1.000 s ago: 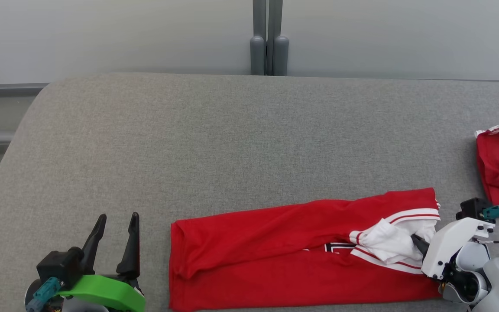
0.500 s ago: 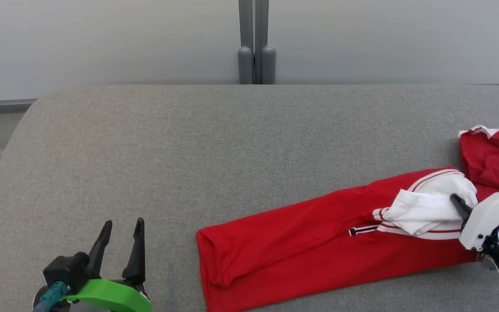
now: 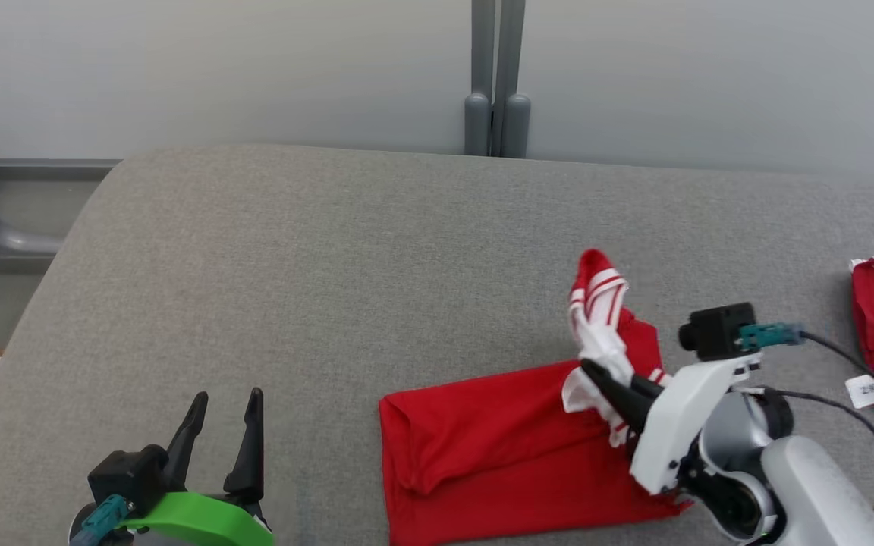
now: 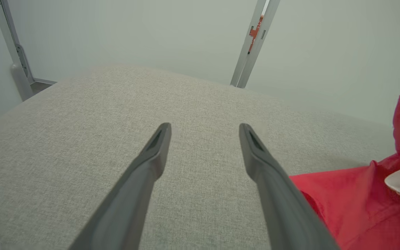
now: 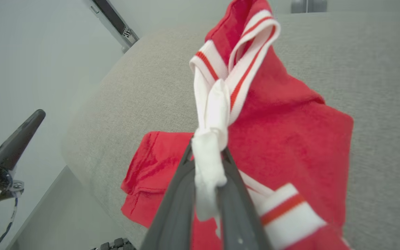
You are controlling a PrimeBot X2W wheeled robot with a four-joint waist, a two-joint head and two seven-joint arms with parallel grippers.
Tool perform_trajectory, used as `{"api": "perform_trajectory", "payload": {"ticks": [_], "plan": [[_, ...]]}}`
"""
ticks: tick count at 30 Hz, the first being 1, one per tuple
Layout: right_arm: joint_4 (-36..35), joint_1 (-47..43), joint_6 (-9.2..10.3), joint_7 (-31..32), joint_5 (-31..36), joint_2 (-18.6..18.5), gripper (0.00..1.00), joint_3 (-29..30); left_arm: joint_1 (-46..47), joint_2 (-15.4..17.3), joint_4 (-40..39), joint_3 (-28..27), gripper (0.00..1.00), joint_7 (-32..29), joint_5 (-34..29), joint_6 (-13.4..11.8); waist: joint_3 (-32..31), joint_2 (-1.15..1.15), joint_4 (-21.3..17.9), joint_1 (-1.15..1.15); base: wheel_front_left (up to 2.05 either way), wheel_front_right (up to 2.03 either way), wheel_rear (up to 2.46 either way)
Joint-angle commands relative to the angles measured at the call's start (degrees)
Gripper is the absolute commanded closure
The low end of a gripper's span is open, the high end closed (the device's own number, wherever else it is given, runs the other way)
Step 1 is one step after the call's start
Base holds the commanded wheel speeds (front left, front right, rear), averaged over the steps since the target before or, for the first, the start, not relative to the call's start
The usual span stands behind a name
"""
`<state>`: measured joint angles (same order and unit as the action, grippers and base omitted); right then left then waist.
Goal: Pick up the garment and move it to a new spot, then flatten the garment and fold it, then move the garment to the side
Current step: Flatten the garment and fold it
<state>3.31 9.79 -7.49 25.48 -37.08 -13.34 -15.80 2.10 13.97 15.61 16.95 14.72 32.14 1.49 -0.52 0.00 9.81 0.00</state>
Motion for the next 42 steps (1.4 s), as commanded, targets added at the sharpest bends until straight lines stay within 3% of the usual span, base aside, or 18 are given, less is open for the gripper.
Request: {"api": "perform_trajectory", "payload": {"ticks": [1,12,22,23,24,25,33,38,42], "plan": [[0.29,0.18,0.01,0.69,-1.02,0.85,1.00,-1.39,0.61,-0.15,0.33,0.18,0.00,0.05,0.00,0.18,0.10,0.00,2.30,0.00,0.00,0.00,0.00],[12.63,5.02,0.01,-2.37,-5.70,5.89,1.00,-9.45,2.25,-0.84,1.48,1.44,0.00,-0.17,-0.54,0.44,1.60,0.00,9.17,0.00,0.00,0.00,0.00],[22.50,9.24,0.00,-7.19,-9.51,7.68,1.00,-16.28,2.50,-0.73,2.27,1.43,0.00,0.06,-0.48,0.54,1.68,0.00,10.25,0.00,0.00,0.00,0.00],[23.02,9.44,0.00,-7.53,-10.23,7.89,0.84,-16.93,2.46,-0.67,2.35,1.43,0.00,0.07,-0.45,0.52,1.54,0.00,10.04,0.00,0.00,0.00,0.00],[23.57,9.77,0.00,-8.13,-10.80,7.94,0.28,-17.52,2.41,-0.62,2.39,1.45,0.00,0.08,-0.42,0.50,1.43,0.00,9.76,0.00,0.00,0.00,0.00],[23.98,9.98,0.01,-8.52,-11.17,7.91,0.00,-18.17,2.36,-0.57,2.45,1.43,0.00,0.09,-0.37,0.47,1.29,0.00,9.46,0.00,0.00,0.00,0.00],[18.48,10.06,0.01,-15.98,-17.74,4.34,0.00,-19.16,1.98,0.07,1.35,1.37,0.00,0.16,-0.53,-0.18,-0.26,0.00,6.71,0.00,0.00,0.00,0.00],[12.55,9.24,0.01,-22.76,-18.17,-2.26,0.00,-14.81,0.86,0.43,-0.08,0.75,0.00,0.23,-0.28,-0.95,-0.96,0.00,5.11,0.00,0.00,0.00,0.00],[12.24,7.86,0.01,-26.60,-15.57,-7.07,0.00,-10.12,0.28,0.25,-1.42,0.41,0.00,0.30,-0.23,-1.43,-1.25,0.00,4.47,0.00,0.00,0.00,0.00]]}}
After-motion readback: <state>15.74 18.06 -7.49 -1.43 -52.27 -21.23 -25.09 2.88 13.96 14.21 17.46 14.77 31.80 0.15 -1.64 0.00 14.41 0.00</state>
